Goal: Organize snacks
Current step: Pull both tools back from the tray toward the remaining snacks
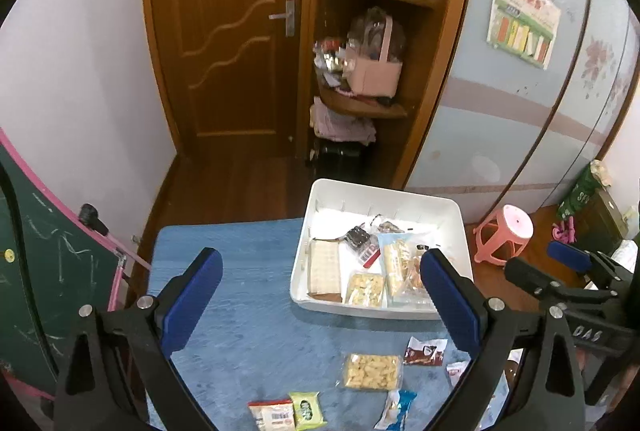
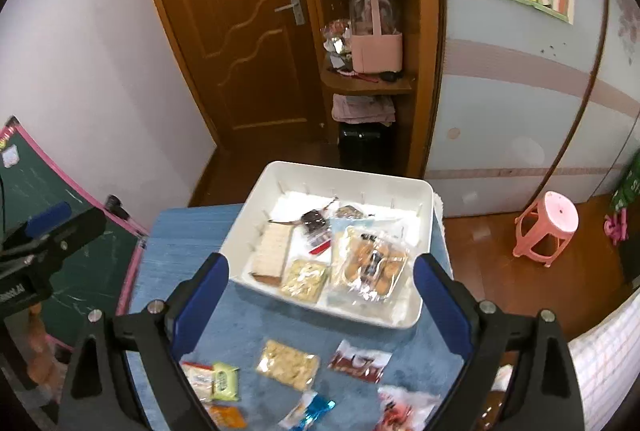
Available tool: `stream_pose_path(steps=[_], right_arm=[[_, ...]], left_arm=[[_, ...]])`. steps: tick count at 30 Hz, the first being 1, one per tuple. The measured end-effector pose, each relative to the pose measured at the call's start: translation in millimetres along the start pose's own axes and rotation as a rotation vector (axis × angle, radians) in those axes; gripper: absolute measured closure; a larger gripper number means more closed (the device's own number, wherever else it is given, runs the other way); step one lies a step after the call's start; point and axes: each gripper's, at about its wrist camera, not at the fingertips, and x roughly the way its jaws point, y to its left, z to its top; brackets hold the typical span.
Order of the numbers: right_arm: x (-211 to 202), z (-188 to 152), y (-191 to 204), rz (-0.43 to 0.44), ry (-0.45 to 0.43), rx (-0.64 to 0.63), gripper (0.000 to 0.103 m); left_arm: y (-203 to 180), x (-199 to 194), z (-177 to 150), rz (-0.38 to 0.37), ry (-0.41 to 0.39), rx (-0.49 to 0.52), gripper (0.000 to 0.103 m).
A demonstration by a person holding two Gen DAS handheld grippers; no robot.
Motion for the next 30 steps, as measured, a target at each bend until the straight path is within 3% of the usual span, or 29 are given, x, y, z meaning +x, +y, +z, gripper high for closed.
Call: stream_pose_path(steps=[6,14,23,27,30], right_arm=[[-47,-31,12,0.043,-0.073,0.018,0.008],[-73,-81,31,0.05,-0.078,0.0,0.008],[-49,-138,47,-0.065,0.053,-0.065,0.008],[-37,-157,42,-0.119,0.094,-0.033,0.008],[-17,-171,33,-0.107,0.178,0.014,0.008]], left_arm=[[12,-45,-36,-0.022,-0.029,0.002,0.004],[17,-75,-97,-0.056,-0.015,0.067,0.004],[15,-52,-174,-0.073,0.091,0.228,0.004],[17,-37,-203,-0.099,0.134,0.268,0.004],[18,-22,-225,-0.115,0.164,0.311,0.004]])
